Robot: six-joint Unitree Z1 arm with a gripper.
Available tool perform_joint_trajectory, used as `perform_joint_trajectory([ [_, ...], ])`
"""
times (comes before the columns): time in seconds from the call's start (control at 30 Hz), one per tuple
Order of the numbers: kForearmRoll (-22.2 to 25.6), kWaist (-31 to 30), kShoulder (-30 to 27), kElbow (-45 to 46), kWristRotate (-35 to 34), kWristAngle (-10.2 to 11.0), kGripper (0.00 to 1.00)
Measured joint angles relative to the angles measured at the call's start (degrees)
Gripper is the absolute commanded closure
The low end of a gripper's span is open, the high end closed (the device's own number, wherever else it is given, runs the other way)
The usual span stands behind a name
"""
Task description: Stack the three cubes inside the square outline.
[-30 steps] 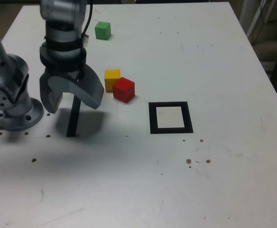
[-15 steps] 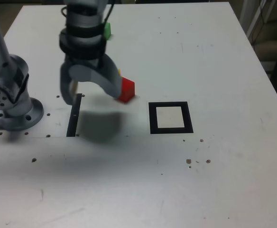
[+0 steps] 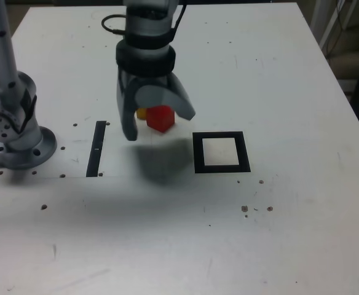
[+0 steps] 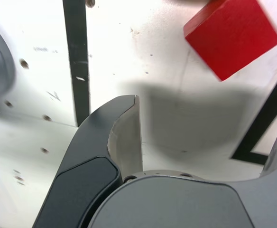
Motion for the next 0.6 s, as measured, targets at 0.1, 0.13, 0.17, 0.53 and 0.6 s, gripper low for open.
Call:
perform_joint_trajectory([
  [0.1,0.32,0.22,0.30,-1.33,-5.76,-0.82,0.02],
  [0.13,0.35,0.22,0.45,-1.78,-7.30,-1.07,0.02],
  [0.17,0.34,0.22,0.57,-2.02,-8.46,-1.18,0.02],
  [0.53,-2.15,2.62,3.11,-2.89,-16.93,-6.50,0.02],
  [0.6,-1.93,3.48,3.44,-2.45,-17.19,-6.81,0.03],
])
